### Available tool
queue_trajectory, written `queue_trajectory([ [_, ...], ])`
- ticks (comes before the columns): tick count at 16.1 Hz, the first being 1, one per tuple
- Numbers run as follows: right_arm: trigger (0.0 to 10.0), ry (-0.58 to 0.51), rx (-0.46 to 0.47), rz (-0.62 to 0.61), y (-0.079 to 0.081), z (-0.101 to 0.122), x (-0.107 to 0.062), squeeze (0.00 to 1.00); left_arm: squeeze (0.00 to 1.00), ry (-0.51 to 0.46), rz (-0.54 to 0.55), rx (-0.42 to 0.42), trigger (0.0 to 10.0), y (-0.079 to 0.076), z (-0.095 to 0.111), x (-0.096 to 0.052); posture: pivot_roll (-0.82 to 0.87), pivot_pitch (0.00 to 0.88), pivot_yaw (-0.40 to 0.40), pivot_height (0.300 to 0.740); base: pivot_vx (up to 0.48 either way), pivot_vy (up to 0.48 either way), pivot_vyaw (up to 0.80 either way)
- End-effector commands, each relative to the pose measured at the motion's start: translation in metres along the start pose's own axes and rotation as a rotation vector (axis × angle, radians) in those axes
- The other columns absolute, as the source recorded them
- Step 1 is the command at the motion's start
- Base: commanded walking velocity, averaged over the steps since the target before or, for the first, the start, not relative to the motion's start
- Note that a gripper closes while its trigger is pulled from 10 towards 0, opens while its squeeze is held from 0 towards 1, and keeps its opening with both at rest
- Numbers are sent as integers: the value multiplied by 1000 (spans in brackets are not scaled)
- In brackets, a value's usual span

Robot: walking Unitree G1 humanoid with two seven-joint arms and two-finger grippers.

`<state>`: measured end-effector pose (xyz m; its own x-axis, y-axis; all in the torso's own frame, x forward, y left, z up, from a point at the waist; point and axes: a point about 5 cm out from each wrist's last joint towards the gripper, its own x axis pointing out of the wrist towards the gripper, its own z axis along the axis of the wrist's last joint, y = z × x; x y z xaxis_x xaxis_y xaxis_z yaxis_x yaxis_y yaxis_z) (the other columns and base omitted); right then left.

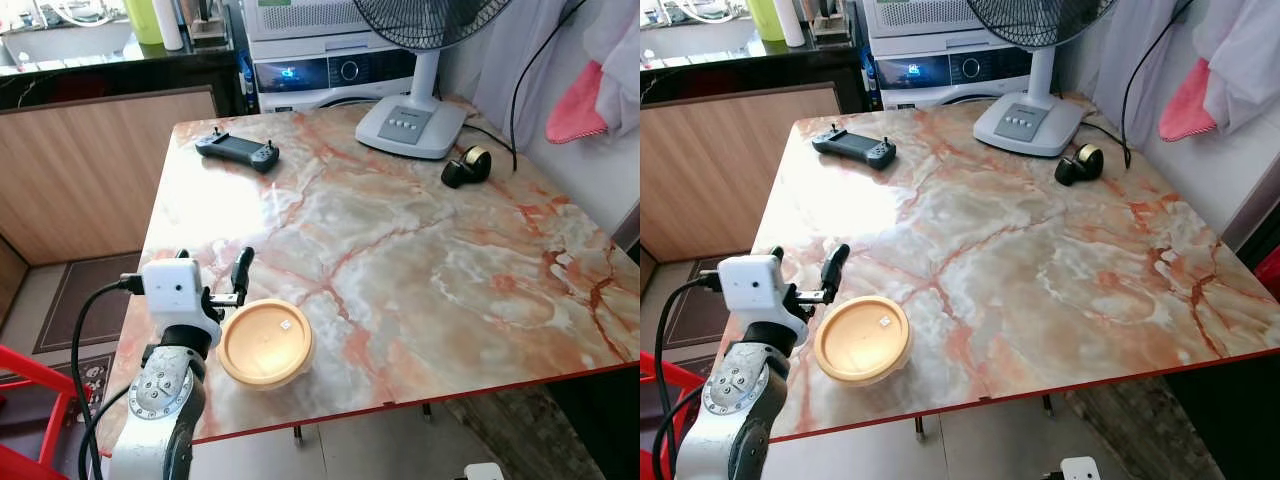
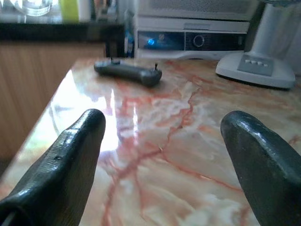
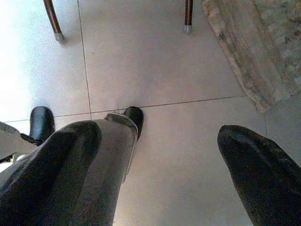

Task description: Restocking fridge

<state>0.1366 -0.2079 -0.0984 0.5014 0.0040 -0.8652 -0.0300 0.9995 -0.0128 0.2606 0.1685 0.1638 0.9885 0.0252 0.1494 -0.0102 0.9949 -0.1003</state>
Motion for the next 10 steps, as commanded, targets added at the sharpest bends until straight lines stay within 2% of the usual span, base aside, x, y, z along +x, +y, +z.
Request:
queue_trajectory([
  [1,10000,6,-3,0,1,-2,0,0,0,26,49,-34,10000,9,-1,-4,80,63,33,740,0,0,0],
  [2,10000,15,-26,5,0,-1,0,0,0,130,-55,-102,10000,8,-14,-9,94,70,30,740,0,0,0],
  [3,10000,17,-33,6,0,-1,0,0,0,150,-95,-91,10000,6,-17,-12,94,70,30,740,0,0,0],
  [4,10000,17,-33,5,0,-1,0,0,0,167,-89,-129,10000,7,-19,-15,91,74,35,740,0,0,0],
  [6,10000,14,-26,3,0,-1,0,0,0,177,37,-185,10000,23,-21,-16,87,77,34,740,0,0,0],
  [9,10000,14,-35,4,-1,-1,0,0,0,209,39,-205,10000,36,-25,-18,86,84,29,740,0,0,0],
  [10,10000,14,-35,1,-1,-2,0,0,153,218,20,-229,10000,36,-26,-20,86,86,28,740,0,0,0],
])
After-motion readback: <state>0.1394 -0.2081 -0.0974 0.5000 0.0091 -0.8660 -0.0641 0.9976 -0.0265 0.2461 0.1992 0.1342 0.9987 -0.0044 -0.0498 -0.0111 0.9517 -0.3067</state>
